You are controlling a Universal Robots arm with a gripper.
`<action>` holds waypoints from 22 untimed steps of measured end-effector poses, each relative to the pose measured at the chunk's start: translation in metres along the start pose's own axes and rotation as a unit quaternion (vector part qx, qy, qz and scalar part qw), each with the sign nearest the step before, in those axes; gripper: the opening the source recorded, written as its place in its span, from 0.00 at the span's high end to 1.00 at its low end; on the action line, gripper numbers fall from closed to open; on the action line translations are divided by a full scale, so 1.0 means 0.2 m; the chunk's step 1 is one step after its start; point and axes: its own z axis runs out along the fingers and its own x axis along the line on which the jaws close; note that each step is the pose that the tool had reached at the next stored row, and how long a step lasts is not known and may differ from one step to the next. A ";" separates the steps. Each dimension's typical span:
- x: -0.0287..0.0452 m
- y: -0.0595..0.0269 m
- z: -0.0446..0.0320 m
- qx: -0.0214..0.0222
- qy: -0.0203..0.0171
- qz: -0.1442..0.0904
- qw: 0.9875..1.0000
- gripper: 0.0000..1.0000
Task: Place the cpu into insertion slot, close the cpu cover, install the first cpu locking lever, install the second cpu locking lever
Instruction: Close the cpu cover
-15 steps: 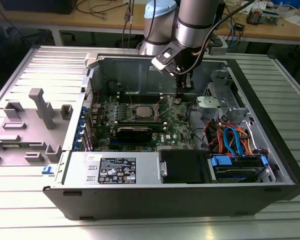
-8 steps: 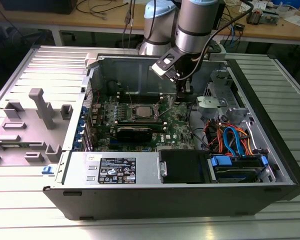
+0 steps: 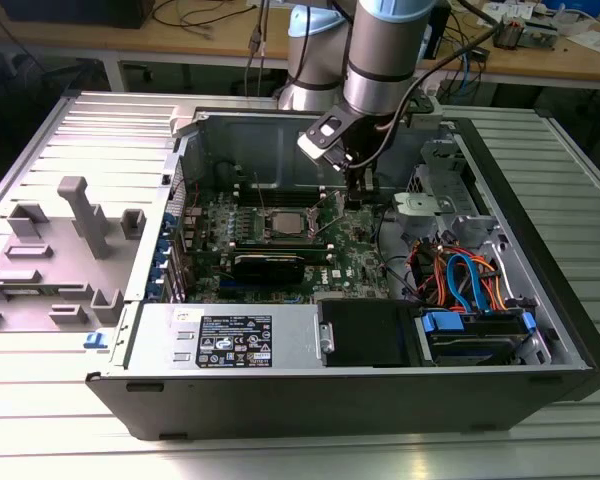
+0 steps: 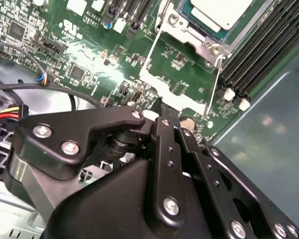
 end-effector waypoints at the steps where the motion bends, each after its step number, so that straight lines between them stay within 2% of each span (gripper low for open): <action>1: 0.002 -0.008 -0.001 0.000 0.000 0.000 1.000 0.89; 5: 0.007 -0.040 -0.003 0.000 0.000 0.000 1.000 0.89; 10: 0.008 -0.059 -0.003 0.000 0.000 0.000 1.000 0.89; 22: 0.009 -0.073 -0.003 0.000 0.000 0.000 1.000 0.89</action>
